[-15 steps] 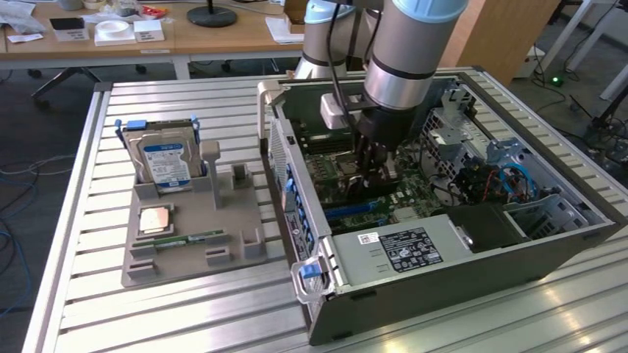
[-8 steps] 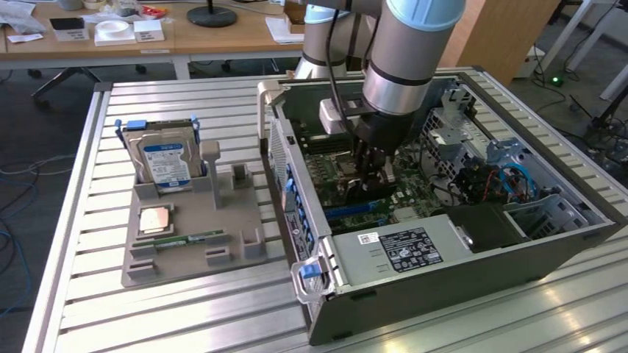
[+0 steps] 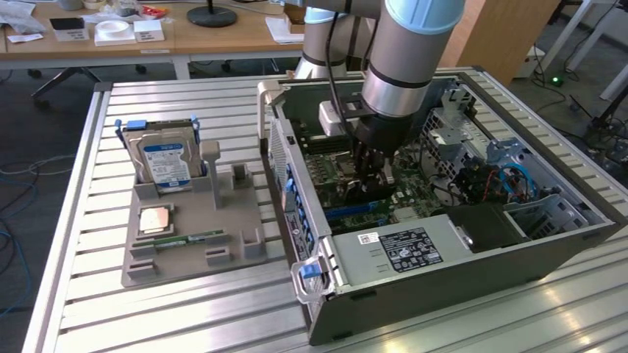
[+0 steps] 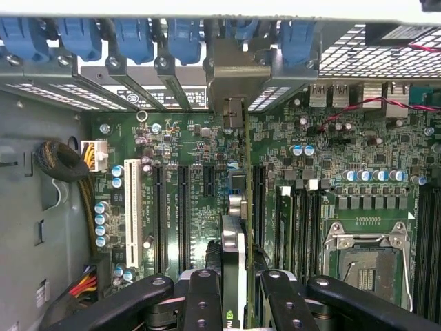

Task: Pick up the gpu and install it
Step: 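Insert the gpu into the slot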

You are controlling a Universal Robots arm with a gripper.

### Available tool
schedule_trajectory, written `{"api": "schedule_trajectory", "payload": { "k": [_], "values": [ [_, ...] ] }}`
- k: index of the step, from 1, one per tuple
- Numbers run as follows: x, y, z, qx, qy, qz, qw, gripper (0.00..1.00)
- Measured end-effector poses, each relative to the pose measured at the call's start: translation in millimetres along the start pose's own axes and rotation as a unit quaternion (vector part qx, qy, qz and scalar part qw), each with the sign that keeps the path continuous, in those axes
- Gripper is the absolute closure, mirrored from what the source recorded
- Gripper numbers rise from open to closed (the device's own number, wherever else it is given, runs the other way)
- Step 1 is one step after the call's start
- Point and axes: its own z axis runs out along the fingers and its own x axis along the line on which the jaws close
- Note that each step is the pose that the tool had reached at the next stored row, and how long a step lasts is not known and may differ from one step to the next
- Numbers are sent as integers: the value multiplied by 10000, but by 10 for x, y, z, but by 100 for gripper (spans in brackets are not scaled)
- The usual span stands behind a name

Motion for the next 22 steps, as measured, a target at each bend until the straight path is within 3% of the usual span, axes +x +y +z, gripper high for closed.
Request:
{"api": "schedule_trajectory", "payload": {
  "k": [22],
  "values": [
    [2, 27, 74, 1, -3, -1, 10000, 73]
  ]
}}
